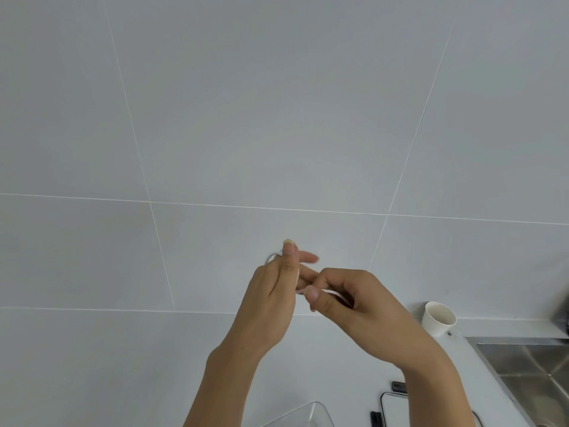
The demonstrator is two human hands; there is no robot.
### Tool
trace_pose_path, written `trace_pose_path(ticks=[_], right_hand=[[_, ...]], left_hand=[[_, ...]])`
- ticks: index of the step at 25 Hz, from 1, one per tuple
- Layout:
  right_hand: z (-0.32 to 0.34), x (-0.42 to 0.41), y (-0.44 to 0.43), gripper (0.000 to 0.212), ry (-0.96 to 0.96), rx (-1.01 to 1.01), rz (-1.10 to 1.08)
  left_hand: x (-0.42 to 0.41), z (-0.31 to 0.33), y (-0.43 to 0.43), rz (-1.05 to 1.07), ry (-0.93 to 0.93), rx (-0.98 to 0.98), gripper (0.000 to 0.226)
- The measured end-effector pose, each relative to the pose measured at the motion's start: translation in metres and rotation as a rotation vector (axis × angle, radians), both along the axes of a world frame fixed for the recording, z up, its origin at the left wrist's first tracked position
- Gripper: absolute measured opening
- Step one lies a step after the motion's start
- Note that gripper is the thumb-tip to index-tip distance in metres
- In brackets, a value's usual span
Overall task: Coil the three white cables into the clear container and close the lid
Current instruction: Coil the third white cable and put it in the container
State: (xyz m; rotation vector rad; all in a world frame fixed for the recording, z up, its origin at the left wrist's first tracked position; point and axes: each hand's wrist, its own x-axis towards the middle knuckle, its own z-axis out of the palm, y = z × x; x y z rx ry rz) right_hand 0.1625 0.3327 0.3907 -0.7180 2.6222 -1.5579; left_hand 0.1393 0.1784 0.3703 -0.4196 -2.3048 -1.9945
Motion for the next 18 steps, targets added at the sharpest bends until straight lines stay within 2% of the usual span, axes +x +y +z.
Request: trace_pose_path(ticks=[4,7,10,13,15,18], right_hand=[[0.009,0.001,0.001,0.028,0.057,-0.061,-0.014],[0.011,-0.002,0.0,0.028,0.124,-0.117,-0.086],[0.006,-0.008,-0.001,0.024,0.142,-0.194,-0.132],[-0.001,-0.013,-0.005,0.018,0.157,-0.268,-0.119],[-0.005,-0.013,-0.01,0.021,0.086,-0.338,-0.063],[-0.008,-0.013,-0.013,0.026,0.036,-0.333,-0.068]], left_hand=[[0.004,0.001,0.001,-0.118,-0.023,-0.111,0.083],[0.006,0.002,-0.001,-0.236,-0.106,-0.099,0.084],[0.012,0.006,-0.002,-0.376,-0.188,-0.004,0.079],[0.015,0.009,-0.005,-0.458,-0.237,0.18,0.071],[0.014,0.007,-0.007,-0.525,-0.265,0.3,0.066],[0.011,-0.002,-0.01,-0.597,-0.271,0.335,0.062]])
